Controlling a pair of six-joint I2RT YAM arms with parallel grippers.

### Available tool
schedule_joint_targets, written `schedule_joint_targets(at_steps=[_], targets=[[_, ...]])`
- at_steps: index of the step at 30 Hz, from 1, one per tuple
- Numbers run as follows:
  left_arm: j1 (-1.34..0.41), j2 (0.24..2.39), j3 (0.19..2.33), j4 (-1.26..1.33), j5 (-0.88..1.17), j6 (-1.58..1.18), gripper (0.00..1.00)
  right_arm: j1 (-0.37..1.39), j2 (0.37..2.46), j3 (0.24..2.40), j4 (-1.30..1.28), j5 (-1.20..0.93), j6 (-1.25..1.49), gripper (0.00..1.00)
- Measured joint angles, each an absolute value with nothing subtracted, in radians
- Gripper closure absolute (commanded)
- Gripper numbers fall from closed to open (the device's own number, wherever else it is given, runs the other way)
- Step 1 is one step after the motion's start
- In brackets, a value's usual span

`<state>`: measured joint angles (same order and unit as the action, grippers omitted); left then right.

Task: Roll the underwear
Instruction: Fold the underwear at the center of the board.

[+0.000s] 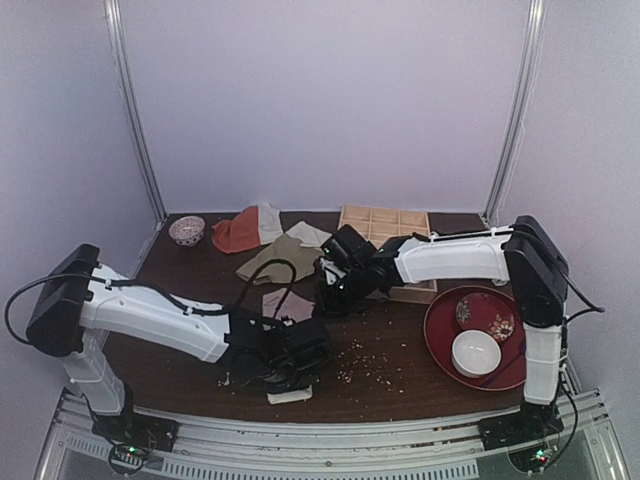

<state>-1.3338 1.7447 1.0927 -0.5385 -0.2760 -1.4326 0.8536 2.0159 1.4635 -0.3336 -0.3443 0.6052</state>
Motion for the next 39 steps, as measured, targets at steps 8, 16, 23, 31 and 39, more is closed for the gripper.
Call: schedule_joint_targets(at_steps=[8,16,23,31,39], targets=[[-1.323,1.616,0.893,-0.395,-0.271,-1.491,1.0,0.92,2.072,1.66,-0.447,-0.299,0.601,1.0],[-1.325,1.548,0.781,-0.3,-0.267,-1.542,1.0,0.951,2.209,1.798,-0.525,-0.266,0.591,1.0],[-1.339,1.525,0.76,-0.273,-0.271,-1.568,1.0,0.963,2.245,1.862,-0.569,-0.26,0.579,1.0],[-1.343,1.447,0.673,-0.254,-0.292,-1.614,1.0,0.98,2.288,1.958,-0.596,-0.262,0.574,1.0],[-1.344,1.441,0.641,-0.223,-0.297,-1.647,1.0,0.986,2.366,2.051,-0.637,-0.265,0.564,1.0]])
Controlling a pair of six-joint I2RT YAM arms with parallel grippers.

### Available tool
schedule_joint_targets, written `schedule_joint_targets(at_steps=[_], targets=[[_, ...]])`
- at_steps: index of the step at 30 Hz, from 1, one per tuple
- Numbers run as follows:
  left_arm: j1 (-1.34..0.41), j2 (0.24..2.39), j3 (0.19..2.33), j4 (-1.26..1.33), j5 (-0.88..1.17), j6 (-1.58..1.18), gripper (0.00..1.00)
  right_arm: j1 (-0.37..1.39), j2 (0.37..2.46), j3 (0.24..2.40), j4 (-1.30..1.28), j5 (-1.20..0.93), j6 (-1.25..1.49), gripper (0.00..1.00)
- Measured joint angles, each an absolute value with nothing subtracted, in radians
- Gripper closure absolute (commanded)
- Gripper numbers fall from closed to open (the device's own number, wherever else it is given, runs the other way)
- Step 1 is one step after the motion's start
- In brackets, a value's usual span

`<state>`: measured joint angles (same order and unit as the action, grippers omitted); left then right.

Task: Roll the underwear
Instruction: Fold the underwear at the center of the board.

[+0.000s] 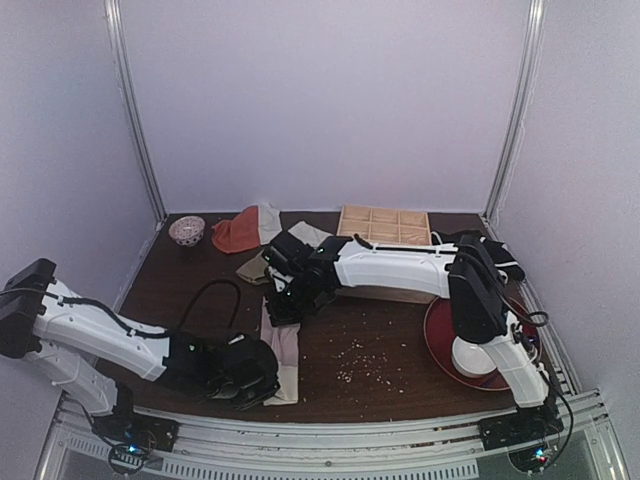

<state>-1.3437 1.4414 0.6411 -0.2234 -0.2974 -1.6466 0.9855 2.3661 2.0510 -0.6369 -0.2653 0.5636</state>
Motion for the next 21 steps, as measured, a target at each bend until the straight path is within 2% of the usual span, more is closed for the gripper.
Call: schedule_joint_targets(at_steps=[21], targets=[[-1.369,1.438,0.627,-0.245,-0.318,-1.716,1.0,0.997,2.426,2.122,-0.648,-0.304,0.553,1.0]])
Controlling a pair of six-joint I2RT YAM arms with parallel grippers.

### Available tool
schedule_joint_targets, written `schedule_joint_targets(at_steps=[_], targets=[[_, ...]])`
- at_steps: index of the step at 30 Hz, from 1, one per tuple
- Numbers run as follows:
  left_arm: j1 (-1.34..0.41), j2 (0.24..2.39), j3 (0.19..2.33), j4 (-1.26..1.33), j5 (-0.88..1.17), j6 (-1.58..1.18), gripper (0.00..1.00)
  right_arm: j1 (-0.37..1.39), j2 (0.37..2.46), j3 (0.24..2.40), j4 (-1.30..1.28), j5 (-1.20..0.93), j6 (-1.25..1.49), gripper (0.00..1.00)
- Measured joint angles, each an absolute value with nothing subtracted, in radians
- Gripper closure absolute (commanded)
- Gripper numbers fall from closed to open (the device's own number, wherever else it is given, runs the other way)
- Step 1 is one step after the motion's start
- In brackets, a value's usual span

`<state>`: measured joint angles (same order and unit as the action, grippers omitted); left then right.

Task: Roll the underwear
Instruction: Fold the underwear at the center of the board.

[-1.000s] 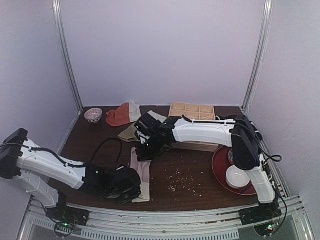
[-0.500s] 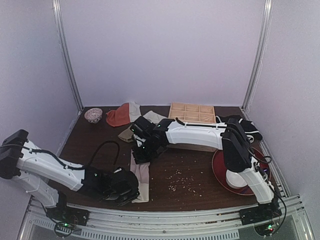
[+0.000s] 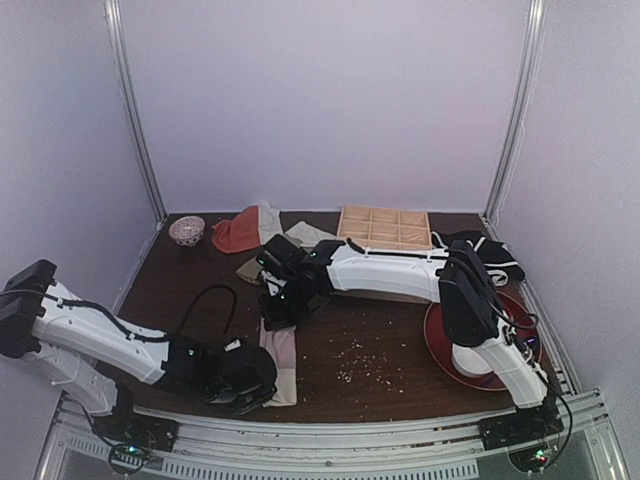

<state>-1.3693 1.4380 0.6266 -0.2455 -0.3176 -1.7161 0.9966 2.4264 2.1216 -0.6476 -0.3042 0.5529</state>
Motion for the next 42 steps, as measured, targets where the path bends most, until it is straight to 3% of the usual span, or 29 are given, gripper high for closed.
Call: schedule_joint_targets(at_steps=[17,30,42], targets=[[-1.382,1.434,0.698,-0.393,-0.344,-1.748,1.0,0.999,2.461,2.174,-0.627,-0.348,0.553,1.0],[-1.385,1.447,0.701,-0.433,-0.335,-1.748,0.38,1.0,2.489,2.175,-0.624,-0.352,0.553,1.0],[-1.388,1.29,0.74,-0.599,-0.394,-1.753,0.38,0.999,2.49,2.175,-0.61,-0.356,0.553,0.99]])
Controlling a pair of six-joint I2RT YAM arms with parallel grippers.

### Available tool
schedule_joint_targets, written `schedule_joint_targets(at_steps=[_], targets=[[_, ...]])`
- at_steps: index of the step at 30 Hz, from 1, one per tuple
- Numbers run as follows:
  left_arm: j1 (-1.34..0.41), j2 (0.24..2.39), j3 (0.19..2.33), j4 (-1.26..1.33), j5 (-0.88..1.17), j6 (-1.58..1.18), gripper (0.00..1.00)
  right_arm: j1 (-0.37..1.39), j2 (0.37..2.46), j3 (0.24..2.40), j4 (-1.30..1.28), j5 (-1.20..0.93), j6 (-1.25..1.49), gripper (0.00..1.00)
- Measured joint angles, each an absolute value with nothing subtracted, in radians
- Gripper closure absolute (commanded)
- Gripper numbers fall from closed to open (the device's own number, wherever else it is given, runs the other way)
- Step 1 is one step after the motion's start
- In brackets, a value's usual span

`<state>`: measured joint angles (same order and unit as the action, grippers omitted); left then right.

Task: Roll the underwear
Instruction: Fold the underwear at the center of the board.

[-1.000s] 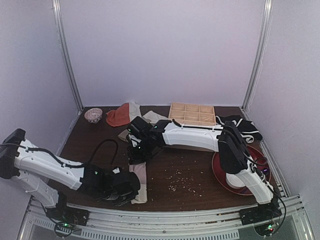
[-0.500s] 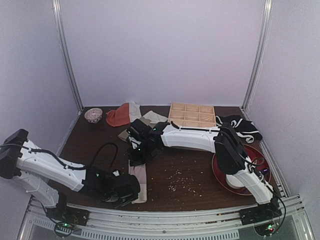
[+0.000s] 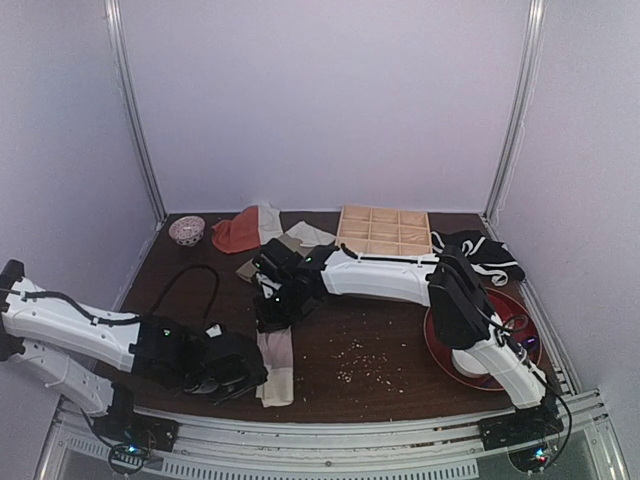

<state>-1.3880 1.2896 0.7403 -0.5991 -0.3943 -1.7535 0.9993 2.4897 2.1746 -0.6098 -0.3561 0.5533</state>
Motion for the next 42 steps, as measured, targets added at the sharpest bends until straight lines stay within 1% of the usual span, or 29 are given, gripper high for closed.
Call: schedule_joint_targets(at_steps=[4,6,10,16,19,21,25,27,33,42], targets=[[-1.388,1.232,0.726,-0.637,-0.419,-1.765,0.39,0.999,2.49,2.177,-0.599,-0.362,0.554,0.99],[-1.388,1.191,0.711,-0.66,-0.435,-1.774,0.39,0.999,2.495,2.189,-0.599,-0.365,0.556,0.97],[-1.388,1.129,0.683,-0.698,-0.454,-1.792,0.41,0.998,2.504,2.208,-0.594,-0.369,0.557,0.97],[-1.388,1.116,0.668,-0.72,-0.467,-1.805,0.41,0.994,2.505,2.208,-0.594,-0.371,0.557,0.98],[-1.388,1.119,0.668,-0.719,-0.47,-1.804,0.37,0.988,2.505,2.208,-0.595,-0.372,0.557,0.99],[-1.388,1.128,0.668,-0.706,-0.472,-1.79,0.37,0.984,2.505,2.208,-0.594,-0.372,0.557,0.99],[-1.388,1.188,0.676,-0.66,-0.476,-1.728,0.42,0.978,2.505,2.208,-0.595,-0.374,0.557,0.99],[-1.388,1.249,0.705,-0.652,-0.477,-1.684,0.42,0.977,2.505,2.208,-0.595,-0.374,0.557,0.99],[-1.388,1.468,0.912,-0.654,-0.476,-1.561,0.42,0.977,2.505,2.207,-0.594,-0.376,0.557,0.99],[-1.388,1.539,0.937,-0.689,-0.465,-1.529,0.43,0.977,2.505,2.188,-0.579,-0.379,0.557,0.99]])
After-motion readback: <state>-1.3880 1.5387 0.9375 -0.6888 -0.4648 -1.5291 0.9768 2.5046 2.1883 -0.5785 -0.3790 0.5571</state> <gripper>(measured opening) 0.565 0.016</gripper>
